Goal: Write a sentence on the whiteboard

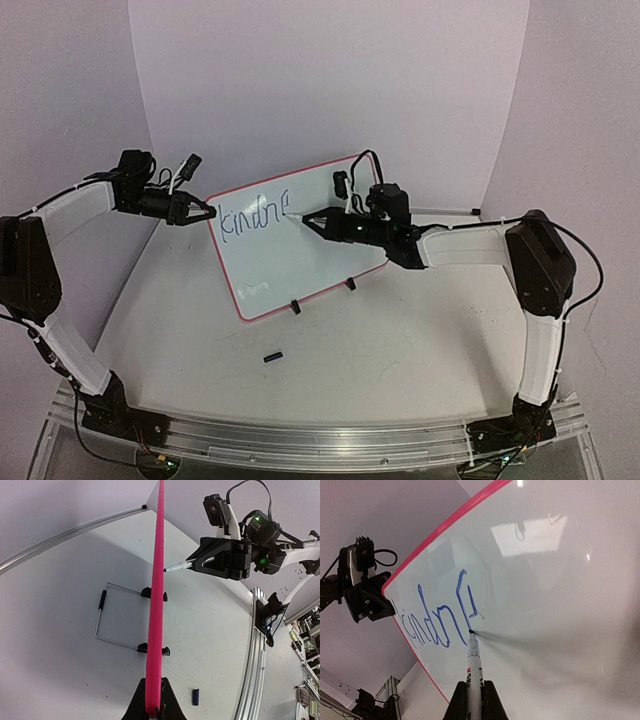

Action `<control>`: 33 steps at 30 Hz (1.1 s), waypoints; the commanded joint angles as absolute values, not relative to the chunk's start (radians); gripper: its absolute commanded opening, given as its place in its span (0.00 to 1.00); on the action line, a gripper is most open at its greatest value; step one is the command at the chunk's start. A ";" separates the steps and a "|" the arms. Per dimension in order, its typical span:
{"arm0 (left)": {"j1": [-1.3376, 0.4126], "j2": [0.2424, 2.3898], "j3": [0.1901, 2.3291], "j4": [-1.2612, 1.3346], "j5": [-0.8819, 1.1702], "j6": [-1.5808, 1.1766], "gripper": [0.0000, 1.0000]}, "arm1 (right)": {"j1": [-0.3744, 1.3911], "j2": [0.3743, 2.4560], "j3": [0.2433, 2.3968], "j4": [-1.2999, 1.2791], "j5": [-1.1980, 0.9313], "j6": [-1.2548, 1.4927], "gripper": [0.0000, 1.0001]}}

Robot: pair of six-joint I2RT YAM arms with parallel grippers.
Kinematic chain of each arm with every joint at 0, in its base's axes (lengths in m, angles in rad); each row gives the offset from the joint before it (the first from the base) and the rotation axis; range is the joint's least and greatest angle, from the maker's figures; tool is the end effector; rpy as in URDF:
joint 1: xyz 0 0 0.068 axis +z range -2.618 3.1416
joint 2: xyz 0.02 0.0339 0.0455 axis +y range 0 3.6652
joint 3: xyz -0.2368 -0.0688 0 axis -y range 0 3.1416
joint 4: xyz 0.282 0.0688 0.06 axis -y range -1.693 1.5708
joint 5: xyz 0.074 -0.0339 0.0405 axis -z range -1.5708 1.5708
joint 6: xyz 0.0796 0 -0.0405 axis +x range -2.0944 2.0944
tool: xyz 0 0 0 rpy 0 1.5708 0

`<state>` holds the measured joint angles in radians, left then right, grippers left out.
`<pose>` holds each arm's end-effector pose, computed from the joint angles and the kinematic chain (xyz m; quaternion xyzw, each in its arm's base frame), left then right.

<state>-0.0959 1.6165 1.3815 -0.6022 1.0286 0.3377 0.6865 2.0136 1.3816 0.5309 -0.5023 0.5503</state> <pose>0.3877 -0.1058 0.2573 0.3471 0.7557 -0.4182 0.3653 0.3837 0.3640 0.1948 -0.2151 0.7057 0.5267 0.4223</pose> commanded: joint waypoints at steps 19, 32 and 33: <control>-0.106 1.597 1.400 -0.633 0.993 0.388 0.00 | 0.681 1.841 1.294 0.634 -0.486 0.548 0.00; -0.106 1.593 1.399 -0.632 0.992 0.385 0.00 | 0.638 1.813 1.302 0.527 -0.544 0.485 0.00; -0.106 1.593 1.399 -0.632 0.992 0.385 0.00 | 0.635 1.818 1.311 0.511 -0.546 0.476 0.00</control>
<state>-0.0971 1.6165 1.3815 -0.6022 1.0283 0.3426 0.6533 1.8271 1.2751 0.5617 -0.5156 0.5246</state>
